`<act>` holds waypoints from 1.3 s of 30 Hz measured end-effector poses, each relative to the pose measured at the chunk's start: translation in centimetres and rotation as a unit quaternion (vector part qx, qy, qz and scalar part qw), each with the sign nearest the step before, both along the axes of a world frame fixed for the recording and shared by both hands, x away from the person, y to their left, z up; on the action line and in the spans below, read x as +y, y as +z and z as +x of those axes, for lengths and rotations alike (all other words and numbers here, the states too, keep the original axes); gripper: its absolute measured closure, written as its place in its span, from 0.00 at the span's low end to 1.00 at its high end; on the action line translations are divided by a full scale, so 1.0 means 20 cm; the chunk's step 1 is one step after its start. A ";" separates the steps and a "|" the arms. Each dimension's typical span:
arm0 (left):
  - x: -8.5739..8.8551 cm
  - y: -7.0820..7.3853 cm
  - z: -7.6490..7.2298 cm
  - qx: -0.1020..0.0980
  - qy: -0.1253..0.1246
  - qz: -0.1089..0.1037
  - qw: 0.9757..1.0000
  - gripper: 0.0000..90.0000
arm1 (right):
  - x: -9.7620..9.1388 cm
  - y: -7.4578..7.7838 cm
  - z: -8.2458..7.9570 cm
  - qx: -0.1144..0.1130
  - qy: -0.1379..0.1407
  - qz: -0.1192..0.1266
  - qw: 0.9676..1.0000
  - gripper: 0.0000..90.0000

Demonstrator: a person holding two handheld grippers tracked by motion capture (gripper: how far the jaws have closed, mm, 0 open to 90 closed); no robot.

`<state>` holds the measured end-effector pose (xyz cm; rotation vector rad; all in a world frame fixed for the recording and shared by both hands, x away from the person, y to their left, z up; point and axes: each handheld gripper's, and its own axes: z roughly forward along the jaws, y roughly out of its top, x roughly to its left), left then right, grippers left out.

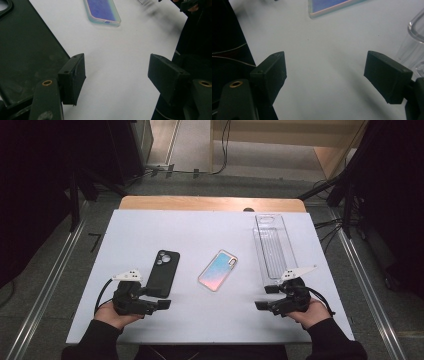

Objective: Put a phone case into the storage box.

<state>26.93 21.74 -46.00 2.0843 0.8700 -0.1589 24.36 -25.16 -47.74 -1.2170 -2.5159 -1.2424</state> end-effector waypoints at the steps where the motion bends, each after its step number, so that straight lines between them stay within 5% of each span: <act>1: 0.00 0.00 0.00 -0.001 0.000 0.000 1.000 0.34 | 0.00 0.00 0.00 0.000 0.000 -0.001 1.000 0.18; 13: -0.05 0.03 0.02 -0.017 0.003 -0.014 1.000 0.34 | 0.00 0.01 0.01 -0.005 -0.005 -0.003 1.000 0.17; 20: -0.13 0.06 0.07 -0.023 -0.010 0.001 1.000 0.30 | 0.00 0.01 0.01 -0.002 -0.004 -0.003 1.000 0.17; 25: -0.17 0.08 0.11 -0.026 -0.009 -0.018 0.999 0.27 | 0.01 0.01 0.01 -0.001 -0.003 -0.004 1.000 0.17; 29: -0.21 0.11 0.15 -0.034 0.006 -0.033 0.999 0.00 | 0.01 0.01 0.01 0.000 -0.003 -0.005 1.000 0.17; 39: -0.30 0.11 0.25 -0.019 0.007 -0.012 1.000 0.04 | 0.01 0.01 0.01 -0.001 -0.003 -0.006 1.000 0.17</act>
